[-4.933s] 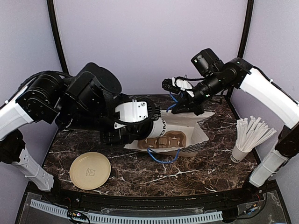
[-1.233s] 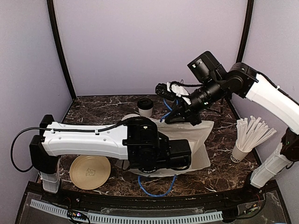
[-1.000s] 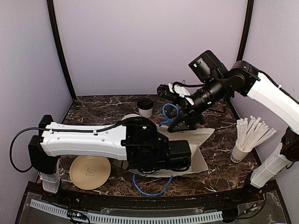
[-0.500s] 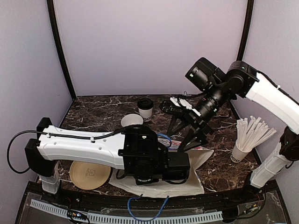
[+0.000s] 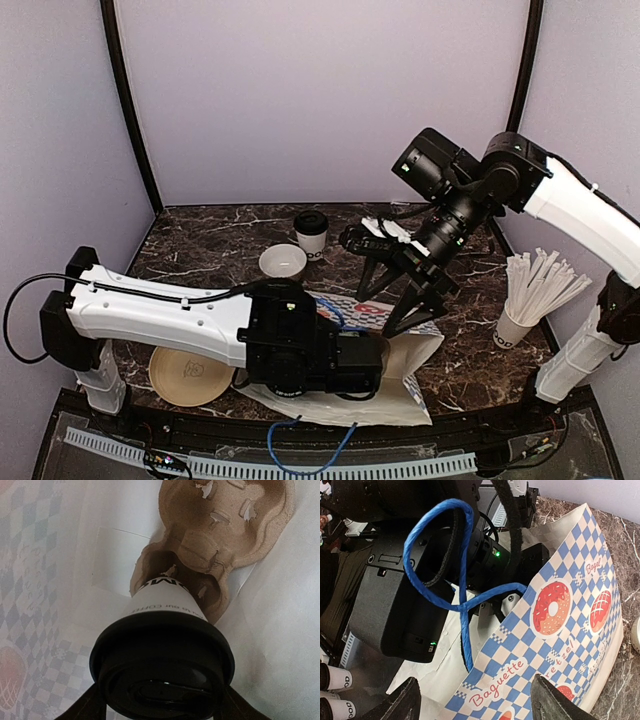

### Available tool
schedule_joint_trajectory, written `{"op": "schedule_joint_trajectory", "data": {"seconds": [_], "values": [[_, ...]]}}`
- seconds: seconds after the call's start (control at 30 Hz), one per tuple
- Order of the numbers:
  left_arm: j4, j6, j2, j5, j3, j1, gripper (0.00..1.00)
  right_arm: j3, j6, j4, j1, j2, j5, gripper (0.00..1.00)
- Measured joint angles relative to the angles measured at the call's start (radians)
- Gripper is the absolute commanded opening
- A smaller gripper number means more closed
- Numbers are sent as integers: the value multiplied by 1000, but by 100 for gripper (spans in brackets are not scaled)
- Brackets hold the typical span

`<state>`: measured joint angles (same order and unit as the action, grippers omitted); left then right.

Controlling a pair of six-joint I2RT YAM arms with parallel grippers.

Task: Pack the takeout coffee

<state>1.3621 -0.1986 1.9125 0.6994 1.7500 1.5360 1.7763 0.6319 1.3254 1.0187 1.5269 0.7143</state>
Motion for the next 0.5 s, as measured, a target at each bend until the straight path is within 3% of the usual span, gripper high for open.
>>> {"op": "schedule_joint_trajectory", "data": {"seconds": [0.5], "values": [[-162,64,-41,-38,-115,-15,47,0,0,0,0,3,0,75]]}}
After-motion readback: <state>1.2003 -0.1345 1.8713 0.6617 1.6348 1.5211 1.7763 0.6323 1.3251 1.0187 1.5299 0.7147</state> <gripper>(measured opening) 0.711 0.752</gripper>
